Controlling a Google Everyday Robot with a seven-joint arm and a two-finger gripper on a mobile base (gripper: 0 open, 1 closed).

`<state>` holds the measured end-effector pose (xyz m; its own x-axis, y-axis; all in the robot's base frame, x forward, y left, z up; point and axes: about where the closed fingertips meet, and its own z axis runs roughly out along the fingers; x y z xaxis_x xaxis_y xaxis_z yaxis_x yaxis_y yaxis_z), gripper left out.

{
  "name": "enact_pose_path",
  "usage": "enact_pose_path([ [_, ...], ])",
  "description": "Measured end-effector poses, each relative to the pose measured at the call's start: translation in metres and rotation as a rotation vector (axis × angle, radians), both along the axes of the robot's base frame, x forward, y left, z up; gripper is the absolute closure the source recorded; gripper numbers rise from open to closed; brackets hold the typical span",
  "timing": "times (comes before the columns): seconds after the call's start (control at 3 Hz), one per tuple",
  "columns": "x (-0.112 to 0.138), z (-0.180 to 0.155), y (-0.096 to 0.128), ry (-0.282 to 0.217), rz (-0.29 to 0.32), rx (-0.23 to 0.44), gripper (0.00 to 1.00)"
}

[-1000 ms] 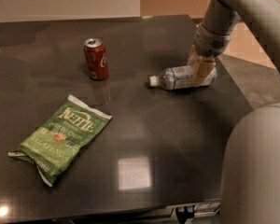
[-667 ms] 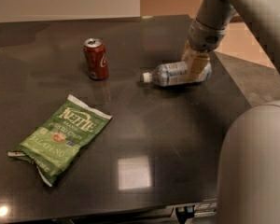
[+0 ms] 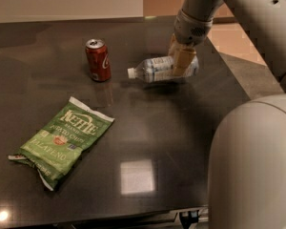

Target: Move blue plastic bottle near coke can

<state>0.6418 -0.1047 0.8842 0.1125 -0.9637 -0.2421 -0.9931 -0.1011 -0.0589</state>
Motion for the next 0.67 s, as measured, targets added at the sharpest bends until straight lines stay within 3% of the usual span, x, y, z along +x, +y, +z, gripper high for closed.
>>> enact_pose_path([
  [0.67, 0.000, -0.007, 0.045, 0.027, 0.043, 0.029, 1.00],
])
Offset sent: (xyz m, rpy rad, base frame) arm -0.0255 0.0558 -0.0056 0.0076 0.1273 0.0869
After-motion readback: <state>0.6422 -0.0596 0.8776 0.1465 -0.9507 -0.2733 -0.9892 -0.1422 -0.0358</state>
